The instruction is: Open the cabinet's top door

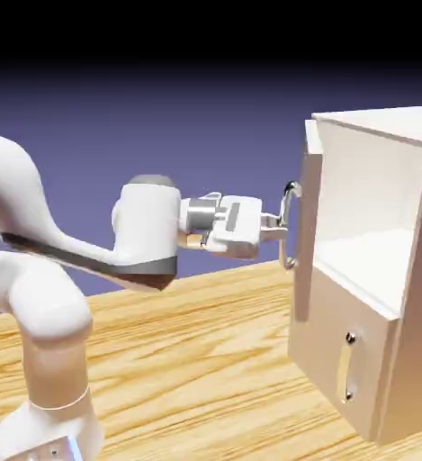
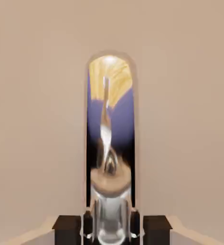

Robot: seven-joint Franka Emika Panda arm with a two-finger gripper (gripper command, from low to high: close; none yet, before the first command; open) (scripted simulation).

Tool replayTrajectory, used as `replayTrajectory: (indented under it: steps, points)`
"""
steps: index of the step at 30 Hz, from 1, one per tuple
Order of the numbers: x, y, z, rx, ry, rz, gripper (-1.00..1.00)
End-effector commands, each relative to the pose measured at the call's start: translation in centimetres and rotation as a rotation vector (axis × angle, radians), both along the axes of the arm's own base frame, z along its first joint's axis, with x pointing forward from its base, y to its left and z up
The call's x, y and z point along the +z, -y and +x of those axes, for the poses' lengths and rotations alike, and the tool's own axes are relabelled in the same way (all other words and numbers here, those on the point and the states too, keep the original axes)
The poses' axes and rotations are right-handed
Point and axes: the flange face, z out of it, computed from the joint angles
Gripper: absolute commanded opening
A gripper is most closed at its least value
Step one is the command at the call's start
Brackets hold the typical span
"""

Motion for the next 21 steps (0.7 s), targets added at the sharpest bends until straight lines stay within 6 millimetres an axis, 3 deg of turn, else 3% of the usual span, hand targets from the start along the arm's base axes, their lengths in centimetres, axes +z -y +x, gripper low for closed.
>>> replayTrajectory:
  steps: [1, 21]
  points:
    - [0.0, -0.5, -0.2, -0.018, 0.000, 0.000, -1.00]
    - [0.0, -11.6, -2.7, -0.427, 0.000, 0.000, -1.00]
